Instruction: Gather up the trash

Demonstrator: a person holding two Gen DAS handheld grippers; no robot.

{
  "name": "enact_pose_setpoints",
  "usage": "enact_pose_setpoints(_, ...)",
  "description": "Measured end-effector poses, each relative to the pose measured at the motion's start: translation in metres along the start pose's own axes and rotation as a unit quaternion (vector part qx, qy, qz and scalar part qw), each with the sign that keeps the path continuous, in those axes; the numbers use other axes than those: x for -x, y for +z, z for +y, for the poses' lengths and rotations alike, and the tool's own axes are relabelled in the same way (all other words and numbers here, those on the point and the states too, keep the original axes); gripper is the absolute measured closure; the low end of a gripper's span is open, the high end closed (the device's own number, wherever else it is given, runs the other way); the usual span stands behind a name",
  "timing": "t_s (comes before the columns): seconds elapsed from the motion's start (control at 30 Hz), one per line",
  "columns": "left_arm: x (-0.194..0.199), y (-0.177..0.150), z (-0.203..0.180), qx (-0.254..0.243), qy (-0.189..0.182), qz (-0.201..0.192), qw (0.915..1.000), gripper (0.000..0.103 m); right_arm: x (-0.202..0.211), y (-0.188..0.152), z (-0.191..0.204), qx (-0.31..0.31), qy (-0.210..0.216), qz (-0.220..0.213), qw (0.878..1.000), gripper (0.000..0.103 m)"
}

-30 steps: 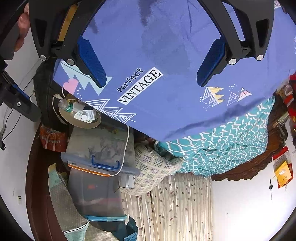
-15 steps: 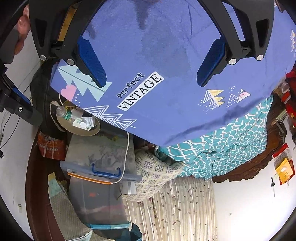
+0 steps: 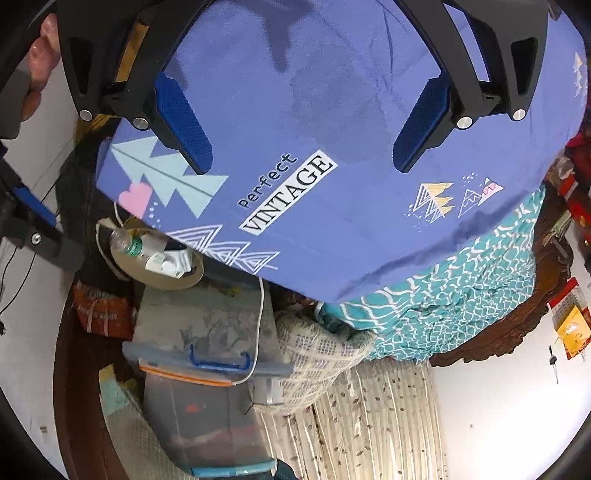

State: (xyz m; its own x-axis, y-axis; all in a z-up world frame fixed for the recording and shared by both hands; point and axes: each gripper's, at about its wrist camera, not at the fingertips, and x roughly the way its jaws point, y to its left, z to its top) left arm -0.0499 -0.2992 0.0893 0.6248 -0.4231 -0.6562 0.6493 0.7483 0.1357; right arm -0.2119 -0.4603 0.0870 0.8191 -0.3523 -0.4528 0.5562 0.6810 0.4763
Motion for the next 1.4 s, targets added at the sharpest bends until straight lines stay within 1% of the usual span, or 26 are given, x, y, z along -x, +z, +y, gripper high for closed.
enact_pose_setpoints(0.2,-0.009,0.000,-0.004,-0.008,0.013,0.019,0.9997,0.009,-0.007,-0.002,-0.007,-0.009,-0.001,0.008,1.000,0.004)
enact_pose_setpoints(0.33,-0.011,-0.002,-0.007,-0.010,0.012,0.024,0.9996,0.009,-0.009,-0.002,-0.009,-0.011,0.000,0.010,1.000,0.004)
enact_pose_setpoints(0.57,-0.019,-0.007,-0.011,-0.011,0.002,0.046,0.9989,0.009,-0.013,-0.005,-0.013,-0.015,0.002,0.016,1.000,0.004)
enact_pose_setpoints(1.4,-0.026,-0.012,-0.012,-0.014,0.015,0.061,0.9979,0.009,-0.016,-0.005,-0.010,-0.012,0.006,0.022,1.000,0.003)
